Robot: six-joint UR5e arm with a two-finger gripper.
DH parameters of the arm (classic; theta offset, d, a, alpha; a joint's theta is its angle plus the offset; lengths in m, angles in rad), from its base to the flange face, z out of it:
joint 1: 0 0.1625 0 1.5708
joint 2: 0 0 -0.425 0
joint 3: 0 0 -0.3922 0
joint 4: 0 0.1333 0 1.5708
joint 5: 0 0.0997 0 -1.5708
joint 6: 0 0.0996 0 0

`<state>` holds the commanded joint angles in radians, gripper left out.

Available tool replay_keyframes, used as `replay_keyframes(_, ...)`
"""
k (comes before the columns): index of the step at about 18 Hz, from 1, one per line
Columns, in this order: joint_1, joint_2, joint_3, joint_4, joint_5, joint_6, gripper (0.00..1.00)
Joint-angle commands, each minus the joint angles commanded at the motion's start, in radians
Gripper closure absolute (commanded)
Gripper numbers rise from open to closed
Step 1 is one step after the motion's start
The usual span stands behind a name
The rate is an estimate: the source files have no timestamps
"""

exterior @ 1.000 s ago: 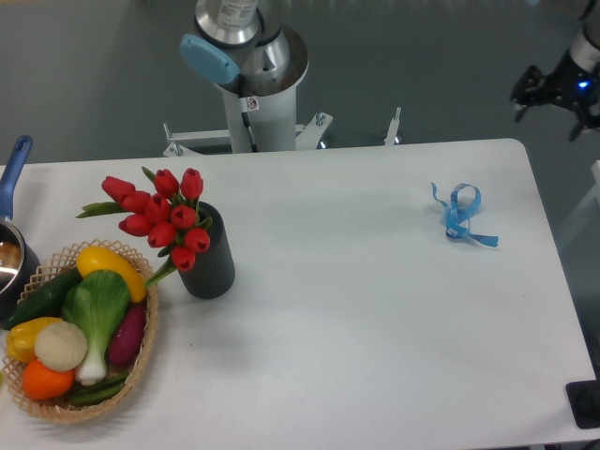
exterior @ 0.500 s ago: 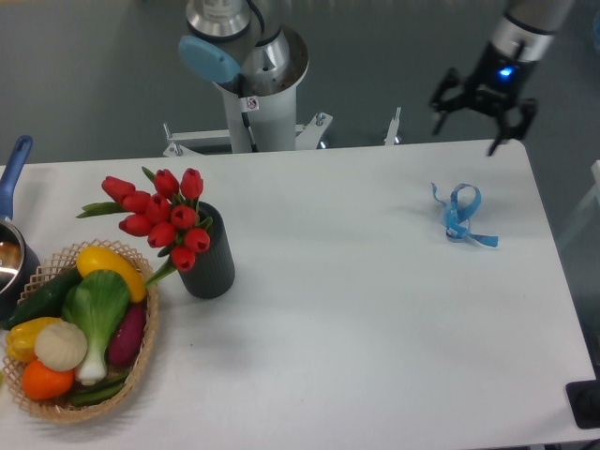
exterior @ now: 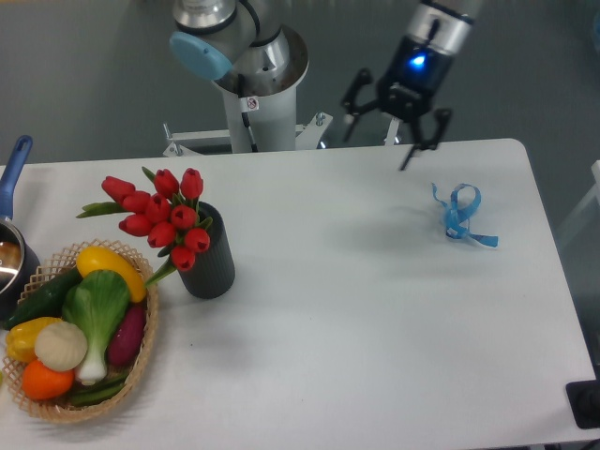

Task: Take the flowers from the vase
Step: 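Move the open gripper toward the red tulips in the black vase, then lower the gripper around the tulip stems and close it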

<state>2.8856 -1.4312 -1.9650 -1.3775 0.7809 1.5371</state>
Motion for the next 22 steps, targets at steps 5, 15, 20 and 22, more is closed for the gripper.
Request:
replay_keyframes(5, -0.066, -0.038, -0.075, 0.003, -0.199, 0.005, 0.00)
replay_keyframes(15, -0.140, -0.112, -0.106, 0.092, -0.250, 0.011, 0.00)
replay_keyframes(20, -0.238, -0.195, -0.106, 0.179, -0.250, 0.009, 0.00)
replay_keyframes(22, -0.262, -0.209, -0.103, 0.186, -0.250, 0.009, 0.00)
